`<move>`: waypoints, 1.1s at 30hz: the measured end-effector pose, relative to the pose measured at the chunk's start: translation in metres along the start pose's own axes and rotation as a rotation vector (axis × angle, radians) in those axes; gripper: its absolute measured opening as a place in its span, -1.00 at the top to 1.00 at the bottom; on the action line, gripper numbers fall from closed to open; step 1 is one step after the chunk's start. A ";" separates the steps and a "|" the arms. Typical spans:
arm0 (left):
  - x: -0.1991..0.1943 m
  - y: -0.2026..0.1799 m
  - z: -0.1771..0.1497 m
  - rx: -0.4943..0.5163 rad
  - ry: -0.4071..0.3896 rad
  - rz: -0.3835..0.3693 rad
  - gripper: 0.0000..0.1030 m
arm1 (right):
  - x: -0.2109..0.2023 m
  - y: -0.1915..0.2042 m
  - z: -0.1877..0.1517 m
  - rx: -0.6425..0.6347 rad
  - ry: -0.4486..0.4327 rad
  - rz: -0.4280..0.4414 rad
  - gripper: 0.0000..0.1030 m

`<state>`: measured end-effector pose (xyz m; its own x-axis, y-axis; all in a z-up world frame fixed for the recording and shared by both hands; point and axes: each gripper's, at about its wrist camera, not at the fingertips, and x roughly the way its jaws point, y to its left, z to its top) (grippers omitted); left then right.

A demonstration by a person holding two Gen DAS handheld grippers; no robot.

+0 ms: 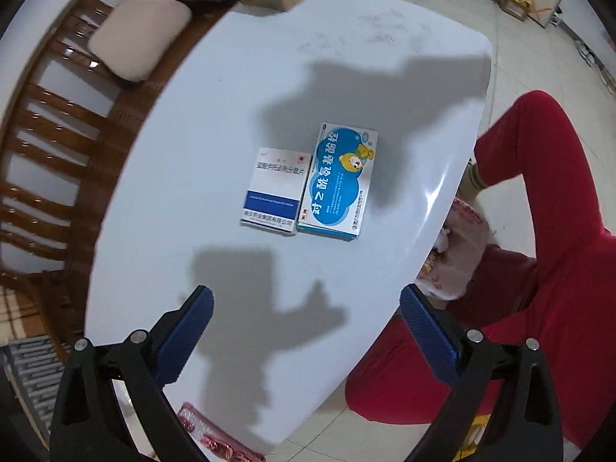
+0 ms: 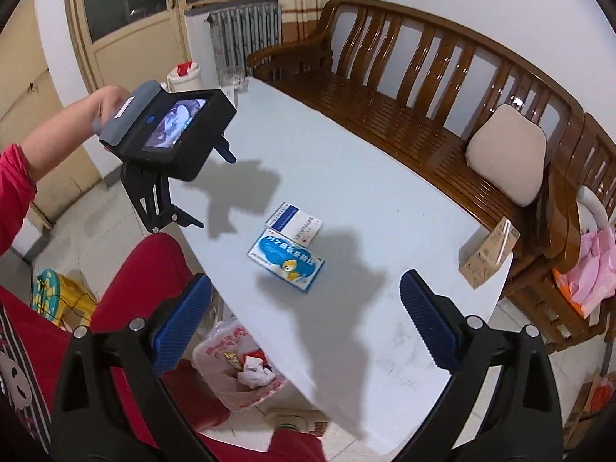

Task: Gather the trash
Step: 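Raise both tools back over the table toward the two medicine boxes, then grasp the blue-white bear medicine box with the right gripper while the left grasps the white blue-band box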

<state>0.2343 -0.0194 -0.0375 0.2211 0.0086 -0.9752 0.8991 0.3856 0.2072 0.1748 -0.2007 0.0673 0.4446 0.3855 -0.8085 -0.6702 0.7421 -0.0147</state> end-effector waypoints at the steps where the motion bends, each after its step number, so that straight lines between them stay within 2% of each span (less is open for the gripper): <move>1: 0.003 0.003 0.002 0.002 0.004 -0.018 -0.84 | 0.007 0.000 0.002 -0.014 0.014 0.001 -0.86; 7: 0.031 0.016 0.010 0.059 0.028 -0.097 -0.84 | 0.058 0.004 0.013 -0.122 0.122 0.082 -0.86; 11: 0.055 0.019 0.014 0.091 0.081 -0.101 -0.84 | 0.096 0.013 0.012 -0.199 0.197 0.117 -0.86; 15: 0.079 0.026 0.015 0.100 0.108 -0.136 -0.84 | 0.129 0.021 0.009 -0.261 0.259 0.180 -0.86; 21: 0.106 0.038 0.020 0.094 0.128 -0.170 -0.84 | 0.165 0.026 0.011 -0.331 0.317 0.233 -0.86; 29: 0.127 0.045 0.027 0.097 0.140 -0.184 -0.84 | 0.211 0.036 0.004 -0.443 0.390 0.258 -0.86; 33: 0.133 0.046 0.029 0.109 0.142 -0.189 -0.84 | 0.229 0.033 0.002 -0.448 0.411 0.264 -0.86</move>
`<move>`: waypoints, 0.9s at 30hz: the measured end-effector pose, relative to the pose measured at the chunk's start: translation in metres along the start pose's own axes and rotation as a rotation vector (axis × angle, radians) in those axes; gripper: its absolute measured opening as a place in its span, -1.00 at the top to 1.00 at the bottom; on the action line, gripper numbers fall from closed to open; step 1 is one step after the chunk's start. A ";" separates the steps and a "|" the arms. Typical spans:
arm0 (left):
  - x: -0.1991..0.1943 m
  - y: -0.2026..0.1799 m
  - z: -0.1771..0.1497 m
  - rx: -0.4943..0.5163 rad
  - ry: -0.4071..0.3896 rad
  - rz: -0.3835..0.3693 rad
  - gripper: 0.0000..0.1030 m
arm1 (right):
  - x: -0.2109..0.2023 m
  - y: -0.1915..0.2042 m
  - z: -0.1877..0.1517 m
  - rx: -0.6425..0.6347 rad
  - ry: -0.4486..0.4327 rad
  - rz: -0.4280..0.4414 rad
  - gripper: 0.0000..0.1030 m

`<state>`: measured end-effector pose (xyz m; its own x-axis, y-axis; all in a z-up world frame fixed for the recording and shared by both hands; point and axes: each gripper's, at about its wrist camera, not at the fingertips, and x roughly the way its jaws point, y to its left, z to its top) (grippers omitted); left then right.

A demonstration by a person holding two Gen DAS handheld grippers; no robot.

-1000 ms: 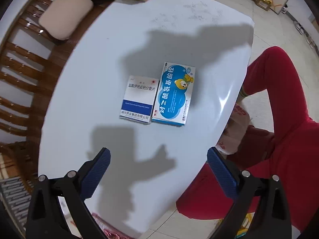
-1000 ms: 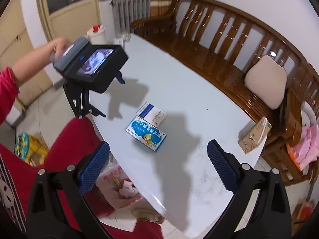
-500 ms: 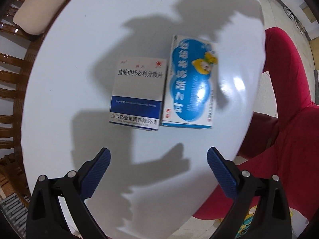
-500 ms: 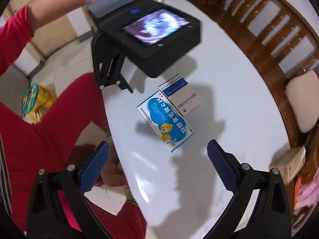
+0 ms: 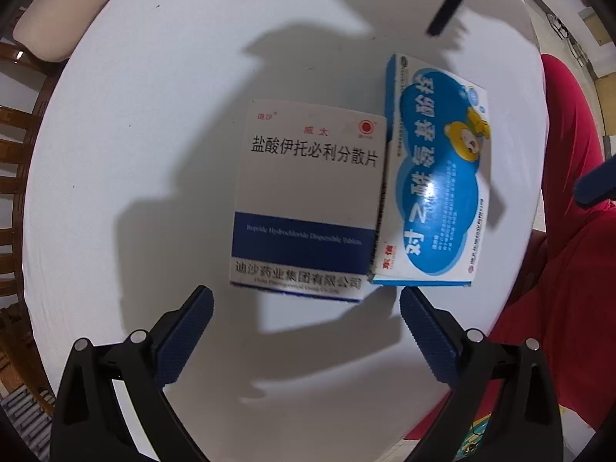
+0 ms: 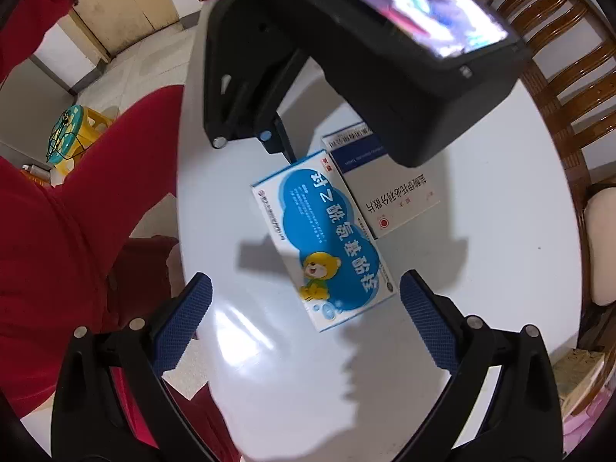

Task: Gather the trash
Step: 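Grasp the blue-white bear medicine box with the right gripper while the left grasps the white blue-band box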

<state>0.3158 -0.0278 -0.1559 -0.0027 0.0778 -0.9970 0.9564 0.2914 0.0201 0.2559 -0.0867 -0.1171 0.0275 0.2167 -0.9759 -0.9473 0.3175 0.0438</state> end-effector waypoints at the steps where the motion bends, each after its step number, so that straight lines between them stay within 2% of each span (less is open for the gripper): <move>1: 0.002 0.002 0.001 0.001 0.004 -0.002 -0.84 | 0.003 -0.003 0.001 -0.001 0.001 0.002 -0.86; 9: 0.005 0.008 0.007 0.011 -0.006 -0.020 -0.84 | 0.029 -0.019 -0.001 0.015 0.032 0.047 -0.86; 11: 0.005 0.010 0.005 0.019 -0.004 -0.017 -0.85 | 0.030 -0.020 -0.002 0.020 0.012 0.051 -0.86; 13: 0.003 0.014 0.009 0.025 0.001 -0.018 -0.85 | 0.029 -0.023 -0.004 0.038 0.001 0.065 -0.81; 15: 0.002 0.017 0.014 0.033 0.006 -0.018 -0.85 | 0.030 -0.024 -0.006 0.065 -0.012 0.078 -0.65; 18: 0.002 0.033 0.029 0.038 0.013 -0.017 -0.86 | 0.030 -0.025 -0.009 0.105 -0.029 0.062 -0.42; 23: -0.005 0.036 0.038 0.011 -0.009 -0.019 -0.86 | 0.030 -0.012 -0.017 0.117 -0.047 -0.025 -0.37; 27: -0.007 0.040 0.042 -0.013 -0.037 -0.020 -0.86 | 0.027 -0.012 -0.021 0.198 -0.087 -0.054 -0.23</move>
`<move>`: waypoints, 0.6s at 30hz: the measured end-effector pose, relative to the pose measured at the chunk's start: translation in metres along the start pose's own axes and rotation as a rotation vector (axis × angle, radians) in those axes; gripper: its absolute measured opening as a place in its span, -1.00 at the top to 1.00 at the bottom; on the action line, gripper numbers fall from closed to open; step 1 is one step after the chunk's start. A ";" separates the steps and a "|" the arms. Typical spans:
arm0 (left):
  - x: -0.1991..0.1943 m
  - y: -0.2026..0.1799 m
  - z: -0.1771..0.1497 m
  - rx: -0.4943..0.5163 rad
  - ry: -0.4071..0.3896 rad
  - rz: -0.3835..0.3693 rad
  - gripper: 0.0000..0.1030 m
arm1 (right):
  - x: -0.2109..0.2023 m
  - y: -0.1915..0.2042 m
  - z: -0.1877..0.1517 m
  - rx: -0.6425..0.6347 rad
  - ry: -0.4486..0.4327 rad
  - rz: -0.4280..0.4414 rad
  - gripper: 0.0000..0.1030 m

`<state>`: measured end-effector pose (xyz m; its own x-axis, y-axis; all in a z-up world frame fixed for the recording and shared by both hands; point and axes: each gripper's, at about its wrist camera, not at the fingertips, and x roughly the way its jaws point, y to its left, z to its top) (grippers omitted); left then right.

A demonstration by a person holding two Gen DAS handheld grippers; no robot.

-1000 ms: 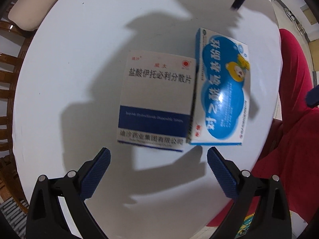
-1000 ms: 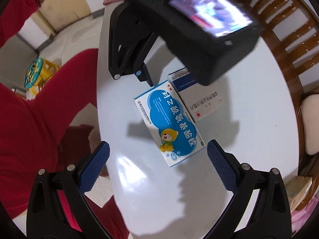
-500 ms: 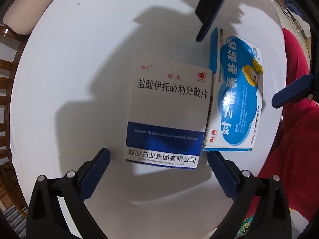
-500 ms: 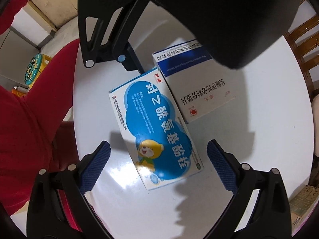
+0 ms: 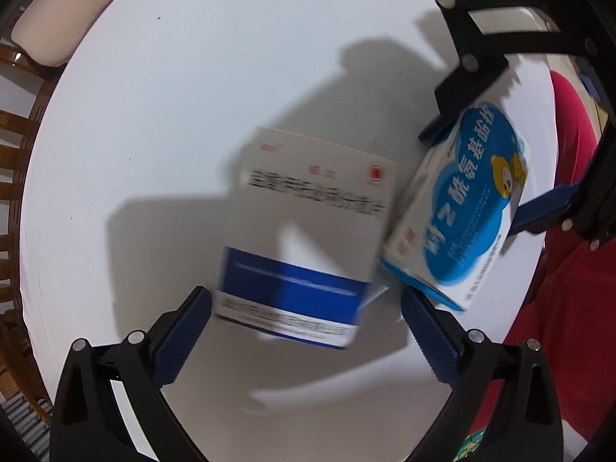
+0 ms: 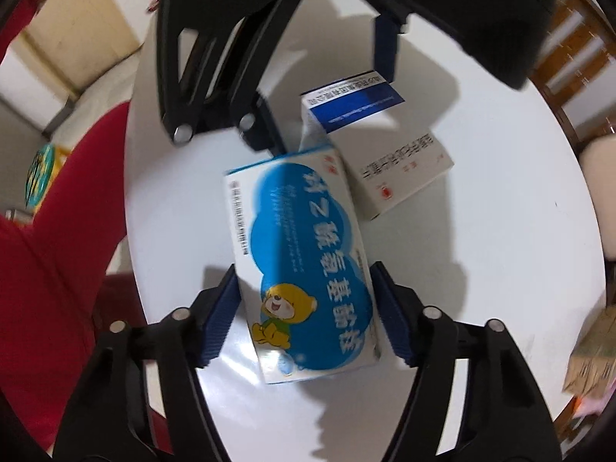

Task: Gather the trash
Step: 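Grasp the blue-white bear medicine box with the right gripper while the left grasps the white blue-band box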

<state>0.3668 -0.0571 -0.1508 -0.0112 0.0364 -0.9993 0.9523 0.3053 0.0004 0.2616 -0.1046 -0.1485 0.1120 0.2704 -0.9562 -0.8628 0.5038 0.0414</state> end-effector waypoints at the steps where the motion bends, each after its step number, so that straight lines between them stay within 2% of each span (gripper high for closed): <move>1: -0.001 0.001 0.001 -0.008 -0.001 -0.001 -0.84 | -0.001 0.001 -0.001 0.013 -0.007 -0.008 -0.23; 5: -0.005 0.004 0.001 -0.026 -0.012 -0.001 -0.69 | -0.005 0.005 -0.006 0.077 -0.026 -0.040 -0.22; 8: -0.012 0.008 0.005 -0.080 -0.036 -0.004 -0.47 | -0.008 0.006 -0.010 0.143 -0.035 -0.056 -0.21; 10: -0.016 0.010 0.006 -0.126 -0.051 -0.002 -0.21 | -0.011 0.006 -0.015 0.197 -0.040 -0.078 -0.21; 12: -0.018 0.014 0.008 -0.185 -0.053 -0.003 -0.18 | -0.013 0.009 -0.018 0.241 -0.039 -0.094 -0.21; 18: -0.028 0.021 0.017 -0.249 -0.061 0.020 -0.18 | -0.010 0.023 -0.029 0.353 -0.047 -0.097 -0.21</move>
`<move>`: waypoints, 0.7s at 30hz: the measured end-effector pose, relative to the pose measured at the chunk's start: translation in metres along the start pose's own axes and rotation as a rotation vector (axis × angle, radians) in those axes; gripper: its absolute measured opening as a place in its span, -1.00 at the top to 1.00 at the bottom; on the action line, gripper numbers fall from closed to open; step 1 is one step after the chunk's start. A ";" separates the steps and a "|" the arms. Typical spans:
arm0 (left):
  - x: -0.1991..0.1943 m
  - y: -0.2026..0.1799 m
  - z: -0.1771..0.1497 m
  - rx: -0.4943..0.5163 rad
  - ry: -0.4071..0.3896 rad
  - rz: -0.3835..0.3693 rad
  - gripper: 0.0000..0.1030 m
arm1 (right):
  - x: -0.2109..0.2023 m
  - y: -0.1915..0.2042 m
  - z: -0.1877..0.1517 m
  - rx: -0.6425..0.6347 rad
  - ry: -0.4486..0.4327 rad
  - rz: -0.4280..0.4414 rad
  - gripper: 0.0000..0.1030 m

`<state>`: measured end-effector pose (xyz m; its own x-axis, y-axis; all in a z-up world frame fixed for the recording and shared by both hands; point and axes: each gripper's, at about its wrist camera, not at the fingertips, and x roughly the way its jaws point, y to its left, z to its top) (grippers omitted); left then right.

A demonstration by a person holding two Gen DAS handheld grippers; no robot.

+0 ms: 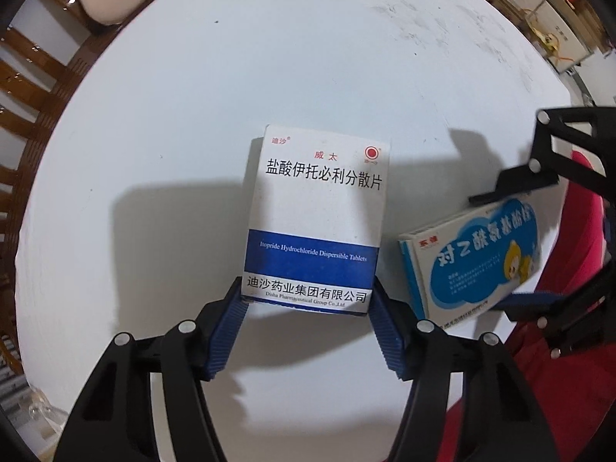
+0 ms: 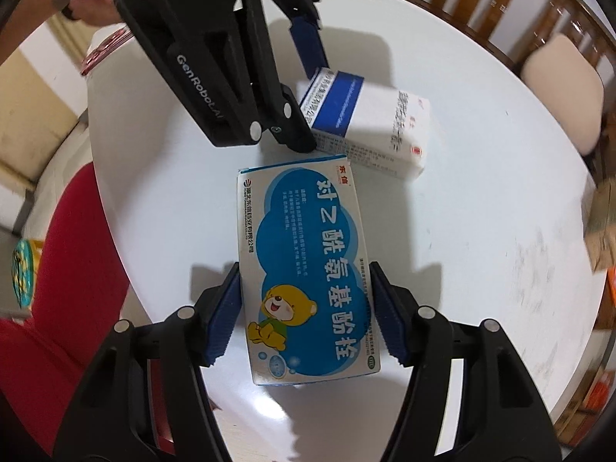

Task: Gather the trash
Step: 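Grasp the blue-white bear medicine box with the right gripper while the left grasps the white blue-band box, then lift both medicine boxes and carry them down over the white plastic bag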

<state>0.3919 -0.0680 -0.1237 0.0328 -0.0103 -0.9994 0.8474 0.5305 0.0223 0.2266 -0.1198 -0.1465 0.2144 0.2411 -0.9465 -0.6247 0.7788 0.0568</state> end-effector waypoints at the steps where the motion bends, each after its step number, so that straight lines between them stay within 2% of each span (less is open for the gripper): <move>1: 0.004 -0.004 -0.004 -0.013 -0.001 0.008 -0.18 | 0.000 -0.001 -0.001 0.029 0.000 0.004 -0.21; 5: 0.007 0.002 -0.022 -0.088 -0.002 0.026 -0.17 | -0.004 -0.010 -0.014 0.107 -0.009 0.013 -0.20; 11: 0.005 0.014 -0.031 -0.240 -0.037 0.012 -0.16 | -0.017 -0.044 -0.016 0.212 -0.040 0.010 -0.20; 15: 0.003 0.021 -0.037 -0.317 -0.060 0.008 -0.16 | -0.033 -0.060 -0.019 0.262 -0.082 -0.045 -0.20; 21: -0.012 0.021 -0.056 -0.381 -0.121 0.047 -0.16 | -0.062 -0.071 -0.020 0.309 -0.164 -0.150 -0.20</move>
<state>0.3799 -0.0096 -0.1123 0.1483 -0.0656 -0.9868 0.5873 0.8086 0.0345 0.2431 -0.2014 -0.0983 0.4191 0.1810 -0.8897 -0.3270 0.9443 0.0381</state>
